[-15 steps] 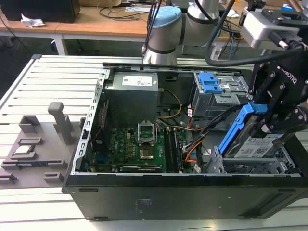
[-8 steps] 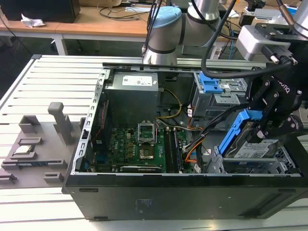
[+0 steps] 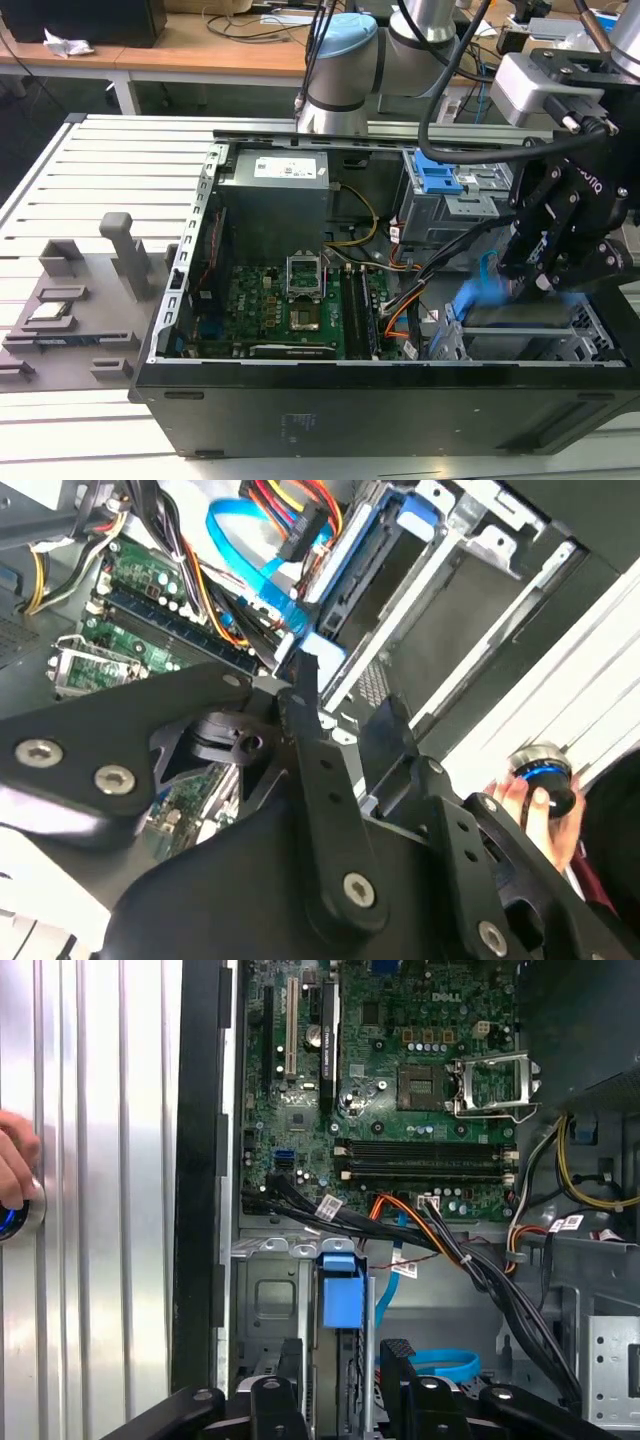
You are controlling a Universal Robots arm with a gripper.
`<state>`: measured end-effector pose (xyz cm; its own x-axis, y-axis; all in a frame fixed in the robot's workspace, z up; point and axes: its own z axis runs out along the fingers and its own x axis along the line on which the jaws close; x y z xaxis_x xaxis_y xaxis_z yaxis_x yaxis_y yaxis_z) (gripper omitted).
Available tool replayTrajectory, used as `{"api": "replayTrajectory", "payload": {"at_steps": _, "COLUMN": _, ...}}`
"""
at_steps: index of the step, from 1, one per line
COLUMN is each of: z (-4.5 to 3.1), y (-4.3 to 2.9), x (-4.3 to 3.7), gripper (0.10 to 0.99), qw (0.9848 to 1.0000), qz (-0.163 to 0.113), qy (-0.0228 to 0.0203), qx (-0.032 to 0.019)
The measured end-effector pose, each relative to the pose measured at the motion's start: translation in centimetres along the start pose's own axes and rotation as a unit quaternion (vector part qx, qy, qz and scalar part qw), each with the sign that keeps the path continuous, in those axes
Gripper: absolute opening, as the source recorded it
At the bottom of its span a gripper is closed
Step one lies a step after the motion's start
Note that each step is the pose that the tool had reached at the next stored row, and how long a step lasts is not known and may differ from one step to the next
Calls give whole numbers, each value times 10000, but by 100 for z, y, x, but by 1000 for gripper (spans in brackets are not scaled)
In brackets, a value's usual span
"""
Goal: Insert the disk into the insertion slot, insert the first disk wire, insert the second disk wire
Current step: 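Insert the disk into the insertion slot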
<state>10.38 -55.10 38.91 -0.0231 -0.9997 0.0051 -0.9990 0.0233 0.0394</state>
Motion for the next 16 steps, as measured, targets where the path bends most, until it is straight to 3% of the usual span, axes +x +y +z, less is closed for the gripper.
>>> {"api": "replayTrajectory", "payload": {"at_steps": 3, "z": -1, "y": 0, "x": 0, "gripper": 427, "qw": 10000, "qz": 0, "qy": 6, "qx": 0}}
{"api": "replayTrajectory", "payload": {"at_steps": 4, "z": -1, "y": 0, "x": 0, "gripper": 361, "qw": 10000, "qz": 1, "qy": 7, "qx": 0}}
{"api": "replayTrajectory", "payload": {"at_steps": 5, "z": -1, "y": 0, "x": 0, "gripper": 235, "qw": 10000, "qz": 0, "qy": 9, "qx": 0}}
{"api": "replayTrajectory", "payload": {"at_steps": 7, "z": -1, "y": 0, "x": 0, "gripper": 114, "qw": 10000, "qz": 1, "qy": 12, "qx": 0}}
{"api": "replayTrajectory", "payload": {"at_steps": 16, "z": -1, "y": 0, "x": 0, "gripper": 106, "qw": 10000, "qz": 1, "qy": 22, "qx": 0}}
